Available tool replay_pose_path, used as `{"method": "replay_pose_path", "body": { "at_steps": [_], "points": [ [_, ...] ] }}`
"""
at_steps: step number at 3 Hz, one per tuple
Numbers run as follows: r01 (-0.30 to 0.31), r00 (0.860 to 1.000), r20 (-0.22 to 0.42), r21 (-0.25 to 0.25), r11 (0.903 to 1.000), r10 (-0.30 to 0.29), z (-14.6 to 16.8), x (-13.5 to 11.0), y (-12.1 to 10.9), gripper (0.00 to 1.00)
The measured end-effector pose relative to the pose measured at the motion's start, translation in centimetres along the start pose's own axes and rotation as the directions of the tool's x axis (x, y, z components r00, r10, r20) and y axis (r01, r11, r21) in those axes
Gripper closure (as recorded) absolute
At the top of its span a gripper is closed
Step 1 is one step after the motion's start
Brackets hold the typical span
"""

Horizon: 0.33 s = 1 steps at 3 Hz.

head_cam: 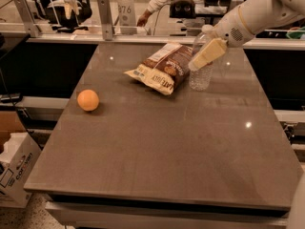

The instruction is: Move water bottle near brown chip bag

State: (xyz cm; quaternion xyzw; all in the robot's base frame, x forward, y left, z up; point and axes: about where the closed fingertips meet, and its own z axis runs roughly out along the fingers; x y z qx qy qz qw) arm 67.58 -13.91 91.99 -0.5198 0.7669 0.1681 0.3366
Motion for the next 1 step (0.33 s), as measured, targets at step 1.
{"method": "replay_pose_path", "body": {
  "at_steps": [1],
  "points": [
    [0.0,1.0,0.0,0.0,1.0,0.0,0.02,0.0,0.0,0.0]
  ]
}}
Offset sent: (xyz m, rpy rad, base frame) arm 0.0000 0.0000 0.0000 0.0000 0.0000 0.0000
